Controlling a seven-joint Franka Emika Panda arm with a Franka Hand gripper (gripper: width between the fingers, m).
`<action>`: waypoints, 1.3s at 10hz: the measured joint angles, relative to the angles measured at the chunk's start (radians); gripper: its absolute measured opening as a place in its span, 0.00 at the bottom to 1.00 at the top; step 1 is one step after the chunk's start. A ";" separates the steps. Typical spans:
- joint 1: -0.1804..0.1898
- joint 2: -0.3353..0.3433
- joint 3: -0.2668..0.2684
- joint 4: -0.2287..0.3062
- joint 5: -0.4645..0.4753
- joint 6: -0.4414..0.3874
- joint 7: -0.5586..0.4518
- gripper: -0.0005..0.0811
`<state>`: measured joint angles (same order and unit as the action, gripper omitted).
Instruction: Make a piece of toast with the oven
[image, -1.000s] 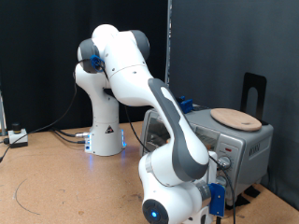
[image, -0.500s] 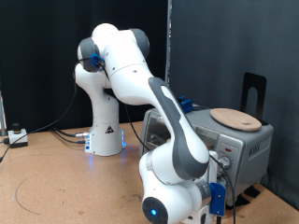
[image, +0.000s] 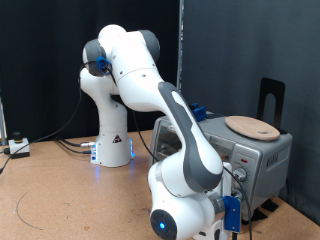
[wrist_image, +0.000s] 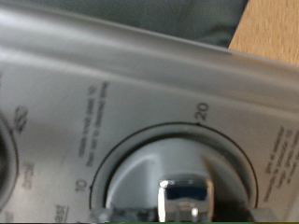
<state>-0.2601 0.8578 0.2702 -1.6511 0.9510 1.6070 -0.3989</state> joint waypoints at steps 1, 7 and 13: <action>-0.004 -0.028 0.002 -0.044 0.025 0.045 -0.109 0.12; -0.018 -0.101 0.005 -0.170 0.145 0.152 -0.369 0.12; -0.022 -0.101 -0.028 -0.141 0.128 0.160 -0.296 0.42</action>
<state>-0.2823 0.7570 0.2419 -1.7918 1.0792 1.7665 -0.6950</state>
